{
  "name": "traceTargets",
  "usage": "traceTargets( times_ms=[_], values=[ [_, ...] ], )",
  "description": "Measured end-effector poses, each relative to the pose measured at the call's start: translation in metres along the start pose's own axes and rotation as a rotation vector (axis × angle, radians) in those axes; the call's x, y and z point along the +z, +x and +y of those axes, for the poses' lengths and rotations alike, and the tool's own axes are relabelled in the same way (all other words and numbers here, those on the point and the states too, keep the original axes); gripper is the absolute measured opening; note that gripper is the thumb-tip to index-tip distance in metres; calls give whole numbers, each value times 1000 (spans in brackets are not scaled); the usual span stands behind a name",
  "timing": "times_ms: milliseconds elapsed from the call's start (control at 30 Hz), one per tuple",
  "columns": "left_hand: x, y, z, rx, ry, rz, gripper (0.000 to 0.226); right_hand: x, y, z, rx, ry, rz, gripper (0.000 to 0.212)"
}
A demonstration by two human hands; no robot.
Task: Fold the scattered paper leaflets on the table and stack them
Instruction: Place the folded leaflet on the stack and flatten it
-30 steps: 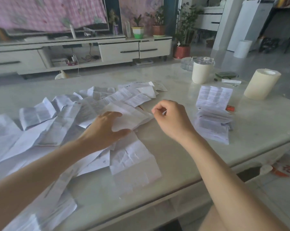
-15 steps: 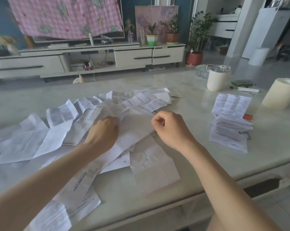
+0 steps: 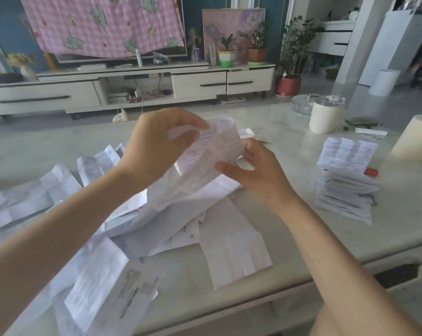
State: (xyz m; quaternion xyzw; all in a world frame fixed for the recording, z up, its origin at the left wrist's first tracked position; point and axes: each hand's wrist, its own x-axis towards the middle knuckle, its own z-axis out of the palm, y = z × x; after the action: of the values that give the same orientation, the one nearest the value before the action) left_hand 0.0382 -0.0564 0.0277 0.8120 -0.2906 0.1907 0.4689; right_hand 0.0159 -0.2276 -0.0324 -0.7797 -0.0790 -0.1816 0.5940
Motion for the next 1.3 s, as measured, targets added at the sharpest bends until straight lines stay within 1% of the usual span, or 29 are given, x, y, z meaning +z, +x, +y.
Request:
traceTargets(
  times_ms=[33,67,133,233,267,300,367,433,500,600,633,667,700,733,767,800,833,900,933,967,1000,1033,1067,1100,1133,1200,1300],
  values=[
    [1,-1,-3,-27,-65,-19,32,0,0,0,2,26,15,20],
    [0,-2,-7,-66,-150,-27,34,0,1,0,13,65,29,15],
    [0,-7,-15,-175,-290,-49,36,-1,3,1,55,144,62,13],
    [0,-18,-26,-286,-349,-127,39,-5,7,5,135,203,150,10],
    [0,-23,-32,-302,-319,-160,40,-6,8,6,153,212,177,11],
    [0,-28,-37,-314,-240,-197,46,-7,9,7,166,220,197,11],
    [-2,-37,-45,-312,58,-279,65,-10,11,9,201,260,224,12],
    [-1,-42,-47,-287,304,-330,76,-10,12,9,240,338,219,14],
    [3,-44,-43,-258,402,-345,73,-9,12,7,262,422,206,16],
    [10,-45,-38,-93,503,-363,49,-6,11,1,256,492,175,19],
    [12,-43,-38,-68,509,-341,38,-4,11,-1,241,486,163,23],
    [14,-41,-37,-66,497,-318,29,-3,11,-3,228,480,153,37],
    [16,-38,-34,-66,464,-283,23,-2,11,-3,225,483,149,59],
    [17,-34,-29,-89,428,-260,24,-2,12,-5,225,493,147,80],
    [18,-28,-27,-152,395,-249,31,-3,13,-5,229,487,149,92],
    [18,-22,-21,-247,336,-237,38,-4,14,-6,235,461,150,95],
    [17,-17,-19,-348,251,-226,42,-4,15,-8,242,409,150,93],
    [9,-8,-18,-500,-32,-218,36,-4,17,-7,290,288,135,87],
    [4,-6,-16,-556,-170,-232,38,-3,17,-6,332,257,115,86],
    [-2,-3,-15,-580,-275,-248,46,-2,17,-7,368,262,84,84],
    [-8,-3,-13,-590,-348,-249,46,0,18,-8,394,292,41,79],
    [-11,-4,-11,-575,-404,-234,35,1,19,-9,401,340,8,68],
    [-15,-2,-8,-560,-416,-234,24,3,20,-15,380,391,0,55],
    [-18,0,-7,-532,-402,-241,19,3,22,-20,358,432,11,44],
    [-21,2,-7,-506,-374,-229,17,3,24,-26,340,447,40,37],
    [-30,3,-4,-455,-311,-152,16,2,27,-38,314,430,110,33],
    [-38,4,1,-370,-195,45,27,-1,30,-59,260,430,89,27]
  ],
)
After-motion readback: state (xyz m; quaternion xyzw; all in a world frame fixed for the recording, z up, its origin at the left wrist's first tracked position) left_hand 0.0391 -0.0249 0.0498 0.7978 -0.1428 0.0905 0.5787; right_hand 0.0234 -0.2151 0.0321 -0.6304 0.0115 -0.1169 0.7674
